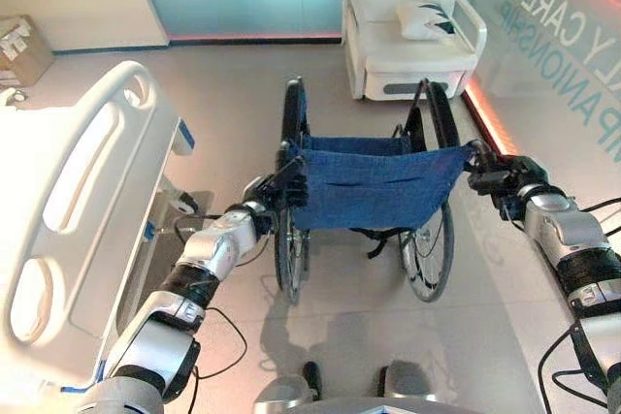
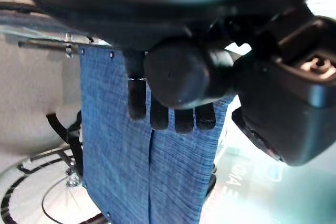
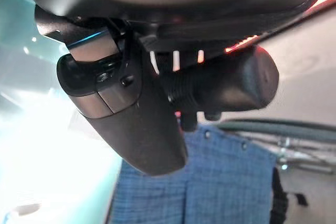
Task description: Push the wheelchair next to the bed
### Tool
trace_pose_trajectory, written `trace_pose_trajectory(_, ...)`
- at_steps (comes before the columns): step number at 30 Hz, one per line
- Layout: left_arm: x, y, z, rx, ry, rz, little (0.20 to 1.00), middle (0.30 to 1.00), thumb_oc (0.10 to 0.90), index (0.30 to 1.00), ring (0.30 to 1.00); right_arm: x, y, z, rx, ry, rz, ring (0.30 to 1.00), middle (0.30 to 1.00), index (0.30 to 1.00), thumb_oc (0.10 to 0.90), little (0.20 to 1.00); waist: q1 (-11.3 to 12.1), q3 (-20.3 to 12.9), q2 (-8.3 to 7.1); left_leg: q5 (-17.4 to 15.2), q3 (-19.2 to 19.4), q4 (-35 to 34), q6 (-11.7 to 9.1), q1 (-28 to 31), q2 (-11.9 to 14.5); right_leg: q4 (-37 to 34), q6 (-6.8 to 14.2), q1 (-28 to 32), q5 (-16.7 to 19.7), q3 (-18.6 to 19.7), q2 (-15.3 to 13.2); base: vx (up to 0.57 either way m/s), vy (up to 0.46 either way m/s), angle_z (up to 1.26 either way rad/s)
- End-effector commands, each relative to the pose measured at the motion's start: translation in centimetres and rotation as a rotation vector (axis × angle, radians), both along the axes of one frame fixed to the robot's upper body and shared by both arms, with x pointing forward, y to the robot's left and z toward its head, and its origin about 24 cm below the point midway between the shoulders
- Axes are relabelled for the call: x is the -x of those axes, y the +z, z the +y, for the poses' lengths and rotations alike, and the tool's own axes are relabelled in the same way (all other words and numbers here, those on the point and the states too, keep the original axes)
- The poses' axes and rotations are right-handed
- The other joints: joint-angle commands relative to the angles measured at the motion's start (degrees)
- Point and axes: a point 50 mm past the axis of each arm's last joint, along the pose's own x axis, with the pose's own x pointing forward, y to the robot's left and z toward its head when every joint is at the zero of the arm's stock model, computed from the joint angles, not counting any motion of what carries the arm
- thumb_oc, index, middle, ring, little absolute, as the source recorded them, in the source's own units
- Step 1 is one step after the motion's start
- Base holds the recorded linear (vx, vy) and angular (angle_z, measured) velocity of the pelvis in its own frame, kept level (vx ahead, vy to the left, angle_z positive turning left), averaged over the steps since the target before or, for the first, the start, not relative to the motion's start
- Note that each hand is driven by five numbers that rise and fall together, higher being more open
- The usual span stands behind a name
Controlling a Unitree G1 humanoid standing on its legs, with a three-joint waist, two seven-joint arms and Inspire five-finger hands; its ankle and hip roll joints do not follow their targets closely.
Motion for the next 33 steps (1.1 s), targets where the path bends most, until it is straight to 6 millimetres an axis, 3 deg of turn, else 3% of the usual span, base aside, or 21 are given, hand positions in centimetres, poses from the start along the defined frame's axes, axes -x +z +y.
trace_pose_trajectory(1, -2.6, 5.8, -2.6, 0.061, 0.015, -0.305, 0.3, 0.3, 0.4, 0.3, 0.3, -4.2, 6.0, 8.0, -0.125, 0.341, -0.252, 0.3, 0.3, 0.3, 0.4, 0.3, 1.2, -6.1, -0.14, -9.7, -1.7, 7.0, -2.7, -0.1, -4.0, -6.6, -0.4, -4.4, 8.5, 0.2, -0.7, 0.22, -0.121, -0.18)
trace_pose_trajectory(4, -2.6, 5.9, -2.5, 0.068, 0.015, -0.312, 0.3, 0.3, 0.4, 0.3, 0.3, -4.2, 6.3, 7.7, -0.117, 0.338, -0.258, 0.3, 0.3, 0.3, 0.4, 0.3, 0.4, -5.9, -0.63, -11.8, -2.6, 7.4, -2.9, 1.1, -4.6, -12.5, 0.8, -6.4, 10.4, 0.5, -0.3, 0.26, -0.193, -0.29)
trace_pose_trajectory(5, -2.6, 6.0, -2.4, 0.078, 0.02, -0.322, 0.3, 0.3, 0.4, 0.3, 0.3, -4.3, 6.7, 7.4, -0.108, 0.335, -0.265, 0.3, 0.3, 0.3, 0.4, 0.3, -0.4, -5.6, -1.33, -14.1, -3.5, 8.4, -2.8, 2.1, -5.2, -17.3, 2.1, -8.2, 13.2, 1.7, -0.2, 0.28, -0.215, 0.01)
trace_pose_trajectory(8, -2.9, 6.2, -2.5, 0.087, 0.025, -0.328, 0.3, 0.3, 0.4, 0.3, 0.3, -4.6, 7.3, 7.3, -0.104, 0.325, -0.282, 0.3, 0.3, 0.3, 0.4, 0.3, -1.1, -5.7, -1.64, -16.4, -3.6, 9.2, -2.9, 4.2, -4.6, -18.6, 2.5, -10.3, 15.3, 1.8, -0.4, 0.35, -0.315, 0.37)
trace_pose_trajectory(11, -3.1, 6.3, -2.8, 0.08, 0.033, -0.333, 0.3, 0.3, 0.4, 0.3, 0.3, -4.9, 8.1, 7.4, -0.104, 0.33, -0.307, 0.3, 0.3, 0.3, 0.4, 0.3, -1.0, -6.8, -1.91, -17.7, -3.9, 10.6, -3.2, 4.8, -3.5, -17.3, 2.5, -9.5, 13.3, 1.8, -0.4, 0.28, -0.379, 0.44)
trace_pose_trajectory(12, -3.0, 6.3, -2.7, 0.09, 0.043, -0.332, 0.3, 0.3, 0.4, 0.3, 0.3, -5.1, 8.6, 7.6, -0.105, 0.337, -0.322, 0.3, 0.3, 0.3, 0.4, 0.3, -1.1, -7.5, -1.62, -17.6, -3.7, 12.7, -4.3, 5.0, -2.2, -15.7, 1.7, -9.2, 10.8, 1.9, 0.5, 0.25, -0.374, 0.45)
trace_pose_trajectory(14, -2.8, 6.3, -2.5, 0.092, 0.065, -0.331, 0.3, 0.3, 0.4, 0.3, 0.3, -5.2, 8.9, 8.1, -0.109, 0.348, -0.332, 0.3, 0.3, 0.3, 0.4, 0.3, -1.4, -8.2, -1.07, -14.4, -3.5, 16.3, -6.3, 5.1, 0.0, -14.5, 0.1, -8.6, 8.4, 2.0, 1.9, 0.22, -0.345, 0.64)
trace_pose_trajectory(16, -2.6, 6.2, -2.0, 0.112, 0.106, -0.323, 0.3, 0.3, 0.4, 0.3, 0.3, -5.1, 8.9, 8.7, -0.114, 0.361, -0.344, 0.3, 0.3, 0.3, 0.4, 0.3, -1.4, -8.7, -1.03, -7.2, -2.7, 25.2, -8.5, 2.5, 1.7, -14.5, -2.4, -6.8, 6.3, 1.6, 3.7, 0.19, -0.363, 0.54)
trace_pose_trajectory(17, -2.6, 6.2, -1.9, 0.119, 0.116, -0.32, 0.3, 0.3, 0.4, 0.3, 0.3, -5.1, 8.8, 8.9, -0.111, 0.366, -0.345, 0.3, 0.3, 0.3, 0.4, 0.3, -1.3, -8.8, -1.05, -5.2, -2.4, 28.8, -9.0, 0.8, 2.2, -14.3, -3.3, -6.1, 5.5, 0.8, 4.1, 0.13, -0.306, 0.32)
trace_pose_trajectory(18, -2.5, 6.2, -1.7, 0.121, 0.128, -0.322, 0.3, 0.3, 0.4, 0.3, 0.3, -5.0, 8.7, 9.0, -0.106, 0.375, -0.343, 0.3, 0.3, 0.3, 0.4, 0.3, -1.1, -8.8, -1.51, -3.1, -1.9, 33.3, -9.5, -1.4, 2.5, -14.7, -4.3, -4.9, 4.8, 0.6, 4.2, 0.19, -0.41, 0.17)
trace_pose_trajectory(19, -2.3, 6.0, -1.1, 0.117, 0.146, -0.329, 0.3, 0.3, 0.4, 0.3, 0.3, -4.8, 8.4, 9.1, -0.087, 0.394, -0.335, 0.3, 0.3, 0.3, 0.4, 0.3, -0.4, -8.4, -2.29, -1.2, -0.6, 43.8, -10.3, -7.9, 4.1, -15.2, -6.5, -1.7, 2.8, -1.5, 4.5, 0.17, -0.342, 0.06)
trace_pose_trajectory(21, -2.2, 5.9, -0.8, 0.118, 0.151, -0.336, 0.3, 0.3, 0.4, 0.3, 0.3, -4.6, 8.2, 8.9, -0.082, 0.399, -0.332, 0.3, 0.3, 0.3, 0.4, 0.3, 0.3, -7.9, -2.73, -1.2, 0.2, 44.8, -9.9, -11.8, 5.2, -15.5, -7.3, 0.5, 1.5, -3.2, 4.5, 0.2, -0.271, 0.0)
trace_pose_trajectory(23, -2.2, 6.0, -0.4, 0.117, 0.15, -0.345, 0.3, 0.3, 0.4, 0.3, 0.3, -4.7, 8.2, 8.9, -0.072, 0.395, -0.331, 0.3, 0.3, 0.3, 0.4, 0.3, 1.5, -7.1, -2.43, -2.7, 0.6, 40.2, -8.9, -13.8, 4.3, -15.5, -7.1, 2.6, 0.3, -4.1, 5.1, 0.25, -0.157, -0.01)
trace_pose_trajectory(26, -2.2, 6.1, 0.2, 0.121, 0.15, -0.358, 0.3, 0.3, 0.4, 0.3, 0.3, -5.0, 8.5, 9.4, -0.067, 0.389, -0.331, 0.3, 0.3, 0.3, 0.4, 0.3, 2.6, -6.3, -1.94, -2.1, 2.8, 30.3, -8.5, -12.9, 4.4, -15.7, -6.8, 4.7, -1.1, -4.1, 6.6, 0.26, -0.08, 0.05)
trace_pose_trajectory(27, -2.3, 6.2, 0.4, 0.129, 0.144, -0.363, 0.3, 0.3, 0.4, 0.3, 0.3, -5.2, 8.6, 9.5, -0.065, 0.373, -0.33, 0.3, 0.3, 0.3, 0.4, 0.3, 3.7, -5.8, -1.19, 0.2, 3.3, 22.2, -9.0, -14.1, 3.8, -15.8, -6.8, 6.5, -2.2, -3.9, 8.3, 0.4, -0.082, 0.17)
trace_pose_trajectory(29, -2.4, 6.3, 0.4, 0.135, 0.139, -0.366, 0.3, 0.3, 0.4, 0.3, 0.3, -5.2, 8.5, 9.4, -0.067, 0.358, -0.326, 0.3, 0.3, 0.3, 0.4, 0.3, 5.3, -5.8, -0.48, 3.7, 2.7, 15.1, -9.8, -17.3, 2.4, -16.5, -6.9, 8.3, -2.7, -3.5, 10.1, 0.43, -0.056, 0.27)
trace_pose_trajectory(31, -2.1, 6.0, 0.9, 0.135, 0.137, -0.364, 0.3, 0.3, 0.4, 0.3, 0.3, -5.1, 7.9, 9.0, -0.065, 0.347, -0.318, 0.3, 0.3, 0.3, 0.4, 0.3, 7.2, -5.9, 0.41, 8.8, 2.5, 5.5, -10.8, -20.3, 2.4, -17.9, -7.0, 12.2, -4.3, -2.8, 12.1, 0.49, -0.032, 0.04)
trace_pose_trajectory(33, -1.7, 5.7, 1.5, 0.14, 0.15, -0.36, 0.3, 0.3, 0.4, 0.3, 0.3, -4.8, 7.3, 8.3, -0.068, 0.348, -0.303, 0.3, 0.3, 0.3, 0.4, 0.3, 8.5, -6.3, 0.9, 11.7, 4.0, -2.3, -11.1, -21.5, 3.4, -18.2, -7.2, 15.6, -6.7, -2.0, 13.3, 0.52, 0.001, -0.32)
